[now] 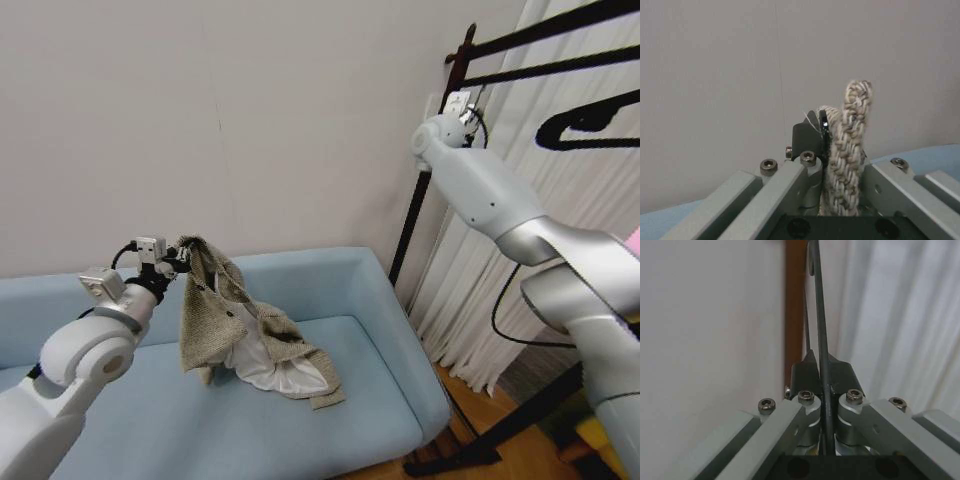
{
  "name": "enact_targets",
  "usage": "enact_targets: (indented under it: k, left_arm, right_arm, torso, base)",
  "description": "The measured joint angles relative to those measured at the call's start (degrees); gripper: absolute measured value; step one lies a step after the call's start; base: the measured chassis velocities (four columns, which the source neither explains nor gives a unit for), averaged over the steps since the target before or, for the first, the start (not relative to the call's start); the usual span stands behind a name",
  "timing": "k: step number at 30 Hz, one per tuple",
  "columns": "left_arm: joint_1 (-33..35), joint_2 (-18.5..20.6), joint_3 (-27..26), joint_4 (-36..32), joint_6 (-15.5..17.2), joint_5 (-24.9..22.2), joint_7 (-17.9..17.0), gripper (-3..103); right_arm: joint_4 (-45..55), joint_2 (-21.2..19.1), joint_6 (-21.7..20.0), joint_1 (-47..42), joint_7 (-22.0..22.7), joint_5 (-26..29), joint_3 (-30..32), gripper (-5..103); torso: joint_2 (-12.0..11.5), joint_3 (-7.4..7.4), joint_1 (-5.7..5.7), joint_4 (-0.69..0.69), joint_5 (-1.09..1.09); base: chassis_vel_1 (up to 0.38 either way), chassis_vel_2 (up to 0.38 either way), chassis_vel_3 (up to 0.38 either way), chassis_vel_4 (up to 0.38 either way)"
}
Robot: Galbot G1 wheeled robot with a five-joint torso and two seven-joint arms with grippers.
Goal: Pick up the clothes from the sofa and hang them on the clothes hanger.
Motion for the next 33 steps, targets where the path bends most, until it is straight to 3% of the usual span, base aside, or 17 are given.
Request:
enact_targets:
  k: [4,5,8,9,14,17,20,27,33]
  left_arm:
    - [0.51,2.09,-0.54,1.18,-1.59,-2.9,1.1,2]
    - [0.51,2.09,-0.54,1.18,-1.59,-2.9,1.1,2]
    - [0.99,4.58,-0.56,2.64,-4.36,-5.85,6.15,2]
    - [0.99,4.58,-0.56,2.64,-4.36,-5.85,6.15,2]
    - [-0.36,9.31,0.33,6.95,-5.8,-13.03,12.53,2]
    - [-0.94,10.5,0.58,8.42,-6.37,-14.82,14.14,2]
    - [-1.92,12.37,0.84,10.61,-6.72,-17.12,16.91,2]
    - [-2.15,14.58,0.84,10.81,-6.7,-17.76,16.83,2]
    - [-1.96,15.24,0.72,9.47,-6.53,-18.13,16.01,2]
  right_arm:
    - [17.86,-9.92,-3.11,-7.91,-13.89,2.96,2.96,1]
    - [17.86,-9.92,-3.11,-7.91,-13.89,2.96,2.96,1]
    - [30.65,-15.61,-4.17,-17.62,-25.89,3.08,9.73,1]
    - [30.65,-15.61,-4.17,-17.62,-25.89,3.08,9.73,1]
    - [46.87,-19.7,-1.04,-34.87,-37.74,2.28,18.21,1]
    - [50.4,-20.62,-0.5,-38.85,-41.08,2.1,20.32,1]
    - [56.14,-22.71,0.1,-45.97,-48.01,1.75,24.98,1]
    - [64.58,-24.59,1.44,-56.6,-53.27,-0.6,30.25,1]
    - [69.96,-22.0,1.76,-56.31,-51.27,-2.57,26.9,1]
  torso:
    - [0.0,-0.01,-0.01,-0.01,0.01]
    - [0.0,-0.01,-0.01,-0.01,0.01]
    - [0.01,-0.01,-0.01,-0.02,0.01]
    - [0.01,-0.01,-0.01,-0.02,0.01]
    - [0.0,-0.01,-0.02,0.03,0.0]
    - [0.0,-0.01,-0.01,0.03,0.0]
    - [0.0,-0.01,-0.02,0.0,-0.02]
    - [0.0,-0.01,-0.01,-0.01,0.0]
    - [0.0,-0.01,-0.01,0.03,-0.01]
  base:
    - [0.0,0.0,0.0,0.0]
    - [0.0,0.0,0.0,0.0]
    - [0.0,0.0,0.0,0.0]
    - [0.0,0.0,0.0,0.0]
    - [0.0,0.0,0.0,0.0]
    - [0.0,0.0,0.0,0.0]
    - [0.0,0.0,0.0,0.0]
    - [0.0,0.0,0.0,0.0]
    - [0.0,0.0,0.0,0.0]
